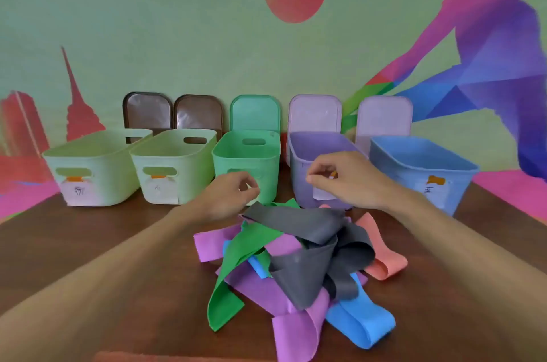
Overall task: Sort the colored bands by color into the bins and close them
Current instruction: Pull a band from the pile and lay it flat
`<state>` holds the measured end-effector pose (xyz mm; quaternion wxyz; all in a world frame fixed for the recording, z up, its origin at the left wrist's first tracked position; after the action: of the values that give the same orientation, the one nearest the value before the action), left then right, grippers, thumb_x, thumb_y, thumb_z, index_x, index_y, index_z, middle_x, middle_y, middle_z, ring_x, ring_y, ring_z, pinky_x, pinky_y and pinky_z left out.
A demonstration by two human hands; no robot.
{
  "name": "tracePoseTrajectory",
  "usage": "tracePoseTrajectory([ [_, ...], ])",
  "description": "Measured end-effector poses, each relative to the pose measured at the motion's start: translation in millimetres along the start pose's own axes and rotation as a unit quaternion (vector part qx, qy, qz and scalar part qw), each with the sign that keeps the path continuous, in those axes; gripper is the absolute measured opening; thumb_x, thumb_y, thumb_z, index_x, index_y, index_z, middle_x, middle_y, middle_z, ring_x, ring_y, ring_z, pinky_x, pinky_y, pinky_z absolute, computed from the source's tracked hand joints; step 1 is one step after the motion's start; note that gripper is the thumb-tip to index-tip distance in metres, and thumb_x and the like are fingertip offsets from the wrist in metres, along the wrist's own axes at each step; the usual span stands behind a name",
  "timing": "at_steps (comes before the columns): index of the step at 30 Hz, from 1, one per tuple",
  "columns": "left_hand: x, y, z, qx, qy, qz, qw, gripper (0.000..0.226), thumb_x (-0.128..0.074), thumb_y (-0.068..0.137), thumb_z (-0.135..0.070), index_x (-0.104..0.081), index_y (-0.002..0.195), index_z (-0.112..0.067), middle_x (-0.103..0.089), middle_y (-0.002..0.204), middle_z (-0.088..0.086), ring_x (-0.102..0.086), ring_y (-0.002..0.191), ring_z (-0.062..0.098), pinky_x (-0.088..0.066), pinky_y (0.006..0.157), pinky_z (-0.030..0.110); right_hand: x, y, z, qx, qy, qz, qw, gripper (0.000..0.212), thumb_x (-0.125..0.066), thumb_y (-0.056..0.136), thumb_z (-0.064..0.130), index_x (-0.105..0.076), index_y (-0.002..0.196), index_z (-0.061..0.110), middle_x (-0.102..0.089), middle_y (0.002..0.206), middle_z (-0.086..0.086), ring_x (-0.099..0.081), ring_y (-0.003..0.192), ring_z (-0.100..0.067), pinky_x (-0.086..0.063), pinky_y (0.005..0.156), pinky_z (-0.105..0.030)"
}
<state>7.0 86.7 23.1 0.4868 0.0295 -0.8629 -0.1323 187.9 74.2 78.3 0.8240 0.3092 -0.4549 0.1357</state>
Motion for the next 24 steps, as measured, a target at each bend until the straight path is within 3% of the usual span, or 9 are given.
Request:
tracePoseTrajectory([
  [6,-30.5,-8.5,21.8,0.103,0.005,0.052,0.993,0.039,-0.047,0.094,-0.033,-0.068,0.088,-0.001,-0.070,0.097,0.023,-0.062,0.077,0.029,-0.049,0.072,0.034,-19.1,-17.0,1.8,-0.014,-0.006,0.027,1.000,0.009,-0.060,0.090,0.015,-0.069,0.088,0.014,-0.062,0.076,0.010,-0.053,0.057,0.016,-0.037,0.056,-0.002],
  [11,-32.3,-4.1,36.7,0.112,-0.043,0.041,0.992,0.029,-0.061,0.089,-0.032,-0.074,0.086,-0.006,-0.073,0.087,0.012,-0.067,0.085,0.026,-0.053,0.078,0.036,-22.1,-17.7,-13.0,-0.015,-0.033,0.023,0.999,0.012,-0.061,0.089,0.020,-0.072,0.093,0.016,-0.071,0.095,0.006,-0.058,0.082,-0.006,-0.038,0.069,-0.006],
  [14,-29.7,-2.1,40.4,0.110,-0.113,0.009,0.987,0.015,-0.070,0.084,-0.024,-0.071,0.083,-0.009,-0.073,0.081,0.010,-0.067,0.066,0.018,-0.058,0.066,0.031,-25.4,-14.9,-18.5,-0.017,-0.033,0.025,0.999,0.012,-0.061,0.089,0.020,-0.072,0.092,0.017,-0.071,0.095,0.005,-0.059,0.085,-0.010,-0.038,0.070,-0.007],
  [16,-25.2,0.3,42.1,0.106,-0.151,-0.016,0.983,0.012,-0.072,0.082,-0.020,-0.069,0.083,-0.009,-0.071,0.078,0.008,-0.064,0.057,0.015,-0.052,0.053,0.022,-27.8,-12.1,-19.9,-0.019,-0.028,0.027,0.999,0.011,-0.061,0.089,0.020,-0.072,0.092,0.018,-0.071,0.094,0.007,-0.059,0.085,-0.008,-0.038,0.070,-0.004],
  [18,-16.0,1.7,36.5,0.076,-0.120,-0.051,0.988,0.011,-0.074,0.080,-0.022,-0.071,0.081,-0.011,-0.070,0.076,0.004,-0.061,0.057,0.011,-0.045,0.049,0.017,-31.2,-8.7,-19.1,-0.020,-0.021,0.031,0.999,0.010,-0.062,0.089,0.021,-0.071,0.091,0.018,-0.070,0.092,0.008,-0.058,0.082,-0.005,-0.037,0.068,-0.001],
  [21,3.6,0.2,22.3,0.028,-0.069,-0.128,0.989,0.008,-0.074,0.079,-0.025,-0.074,0.082,-0.017,-0.064,0.077,-0.004,-0.053,0.063,0.002,-0.036,0.055,0.019,-37.5,-0.4,-15.7,-0.029,-0.014,0.039,0.999,0.011,-0.063,0.089,0.021,-0.070,0.096,0.017,-0.068,0.088,0.007,-0.054,0.073,0.004,-0.036,0.065,0.000],
  [24,25.2,-0.1,17.5,0.031,-0.153,-0.194,0.968,0.005,-0.073,0.081,-0.020,-0.074,0.083,-0.016,-0.063,0.079,-0.004,-0.052,0.070,0.005,-0.038,0.066,0.024,-43.5,11.2,-8.4,-0.026,-0.019,0.051,0.998,0.023,-0.063,0.089,0.026,-0.065,0.111,0.019,-0.067,0.102,0.006,-0.058,0.086,-0.002,-0.044,0.079,-0.010],
])
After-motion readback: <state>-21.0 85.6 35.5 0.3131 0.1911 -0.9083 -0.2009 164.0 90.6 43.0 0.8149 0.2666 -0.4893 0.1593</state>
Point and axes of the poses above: each hand's wrist, its own y-axis towards the middle knuckle, its own x-axis out of the back of the hand, z = x × y, the point moved 9 cm from there along y, towards the middle knuckle
